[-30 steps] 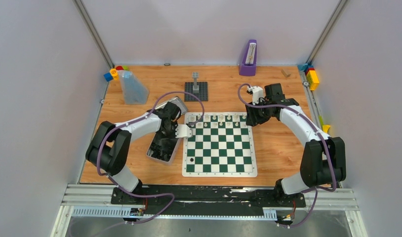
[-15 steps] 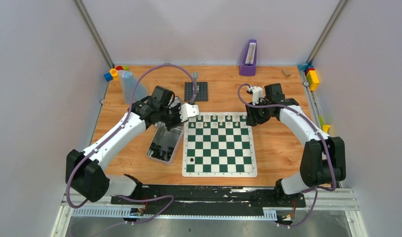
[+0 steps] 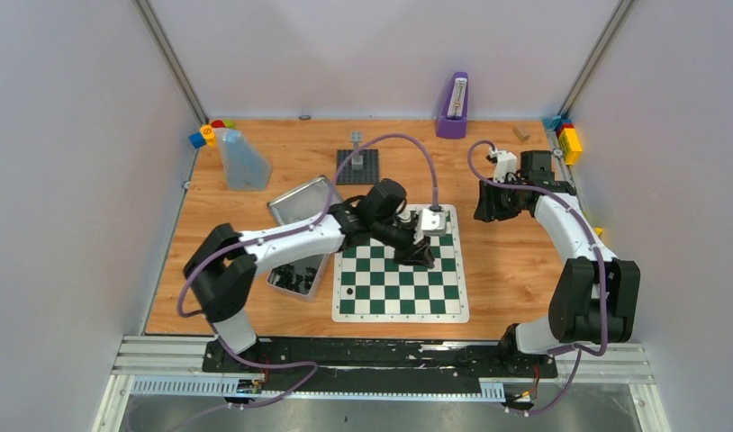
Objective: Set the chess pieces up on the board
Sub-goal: Place the chess piece on the chessboard.
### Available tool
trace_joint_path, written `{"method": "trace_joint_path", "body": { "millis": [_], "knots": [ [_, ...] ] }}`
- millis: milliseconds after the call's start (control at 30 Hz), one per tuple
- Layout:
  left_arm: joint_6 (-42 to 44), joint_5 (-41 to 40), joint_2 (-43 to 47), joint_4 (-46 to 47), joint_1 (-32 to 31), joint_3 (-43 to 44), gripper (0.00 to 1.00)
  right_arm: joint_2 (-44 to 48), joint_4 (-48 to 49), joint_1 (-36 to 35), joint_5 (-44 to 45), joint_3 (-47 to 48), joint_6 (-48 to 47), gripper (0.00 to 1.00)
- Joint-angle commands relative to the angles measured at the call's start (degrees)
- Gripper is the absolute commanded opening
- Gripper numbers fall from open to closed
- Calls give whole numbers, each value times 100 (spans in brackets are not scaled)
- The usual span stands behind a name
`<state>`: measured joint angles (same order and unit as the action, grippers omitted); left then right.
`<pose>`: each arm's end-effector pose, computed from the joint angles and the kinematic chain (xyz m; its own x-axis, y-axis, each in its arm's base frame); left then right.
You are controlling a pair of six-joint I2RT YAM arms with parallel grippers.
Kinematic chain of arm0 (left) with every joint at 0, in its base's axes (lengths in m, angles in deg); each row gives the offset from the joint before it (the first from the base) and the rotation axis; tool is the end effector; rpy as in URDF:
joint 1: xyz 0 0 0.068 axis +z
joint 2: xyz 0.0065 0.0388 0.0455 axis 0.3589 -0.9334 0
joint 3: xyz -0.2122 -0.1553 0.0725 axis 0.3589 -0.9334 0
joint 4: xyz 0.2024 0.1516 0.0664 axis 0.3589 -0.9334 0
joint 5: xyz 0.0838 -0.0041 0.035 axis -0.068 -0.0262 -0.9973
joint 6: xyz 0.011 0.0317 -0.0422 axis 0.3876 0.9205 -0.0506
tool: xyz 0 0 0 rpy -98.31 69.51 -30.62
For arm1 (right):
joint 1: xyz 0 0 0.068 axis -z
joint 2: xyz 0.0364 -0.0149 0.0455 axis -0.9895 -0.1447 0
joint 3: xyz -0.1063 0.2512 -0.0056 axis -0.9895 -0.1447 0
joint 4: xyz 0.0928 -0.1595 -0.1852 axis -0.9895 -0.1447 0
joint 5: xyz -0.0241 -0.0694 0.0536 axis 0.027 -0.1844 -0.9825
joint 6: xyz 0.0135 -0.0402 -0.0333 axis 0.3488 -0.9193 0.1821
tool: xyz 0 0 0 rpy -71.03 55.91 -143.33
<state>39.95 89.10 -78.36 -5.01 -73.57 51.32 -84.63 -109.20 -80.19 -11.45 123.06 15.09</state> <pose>0.2042 -0.3063 0.2661 -0.0823 0.4515 -0.8884 0.9796 -0.1271 -0.1554 0.2926 0.0066 0.2448 -0.7891 -0.2200 -0.5735 -0.3981 0.8942 0.2047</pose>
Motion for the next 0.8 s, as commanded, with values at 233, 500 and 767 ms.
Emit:
{"method": "trace_joint_path", "body": {
  "millis": [233, 500, 767],
  "knots": [
    [-650, 1013, -1831, 2062, -882, 629, 26, 176, 107, 149, -250, 115, 3, 40],
    [-809, 1167, -2360, 2556, -1035, 632, 27, 194, 96, 156, -284, 78, -16, 40],
    [-682, 1140, -2659, 2426, -1048, 850, 29, 238, 74, 156, -337, 51, -23, 40]
  ]
}}
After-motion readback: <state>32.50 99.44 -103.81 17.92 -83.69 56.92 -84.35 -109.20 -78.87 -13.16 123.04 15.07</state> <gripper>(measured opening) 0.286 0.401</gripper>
